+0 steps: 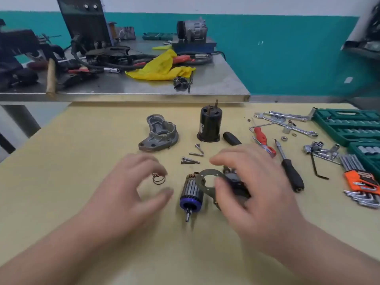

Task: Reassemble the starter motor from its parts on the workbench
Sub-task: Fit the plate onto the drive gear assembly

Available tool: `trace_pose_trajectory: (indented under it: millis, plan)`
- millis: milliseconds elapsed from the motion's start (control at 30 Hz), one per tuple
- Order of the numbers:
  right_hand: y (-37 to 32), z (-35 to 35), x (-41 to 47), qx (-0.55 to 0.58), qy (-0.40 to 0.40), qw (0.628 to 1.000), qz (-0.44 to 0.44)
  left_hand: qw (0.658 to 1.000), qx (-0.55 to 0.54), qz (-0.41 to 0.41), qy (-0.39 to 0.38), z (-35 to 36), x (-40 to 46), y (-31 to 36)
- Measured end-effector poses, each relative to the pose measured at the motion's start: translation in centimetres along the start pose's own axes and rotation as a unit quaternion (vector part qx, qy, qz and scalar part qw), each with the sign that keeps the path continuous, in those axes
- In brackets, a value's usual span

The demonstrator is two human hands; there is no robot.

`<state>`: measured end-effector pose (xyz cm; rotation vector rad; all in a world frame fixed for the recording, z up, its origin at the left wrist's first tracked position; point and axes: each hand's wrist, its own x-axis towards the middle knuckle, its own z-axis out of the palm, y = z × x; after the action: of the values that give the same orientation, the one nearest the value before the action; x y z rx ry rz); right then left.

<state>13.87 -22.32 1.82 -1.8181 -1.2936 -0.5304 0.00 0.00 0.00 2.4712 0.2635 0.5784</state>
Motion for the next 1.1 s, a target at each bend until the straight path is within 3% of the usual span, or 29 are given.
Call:
trace_pose_trajectory:
  millis: [133, 333, 667, 900, 1100]
  plan:
    - [1.8, 2.8, 0.2, -0.1, -0.053, 0.994, -0.004, 0.985, 0.144, 0.069, -0.06, 2.5, -0.4, 0.0]
    - [3.8, 3.2, -1.2, -0.098, -0.052, 0.993, 0.028, 0.962, 0.234, 0.076, -0.116, 4.3, 2.2, 1.2]
    - [4.3, 3.5, -1.9, -0.052, -0.034, 0.998, 0.011, 0.965, 0.199, 0.078, -0.149, 2.5, 3.2, -1.3]
    - [4.0, 3.9, -1.8, -0.028, -0.027, 0.999, 0.027, 0.982, 0.137, 0.091, -0.088, 2.2, 2.7, -1.9]
    - [3.8, 3.9, -2.1, 0.006, 0.002, 0.999, 0.041, 0.967, 0.223, 0.098, -0.077, 3.9, 2.4, -2.4]
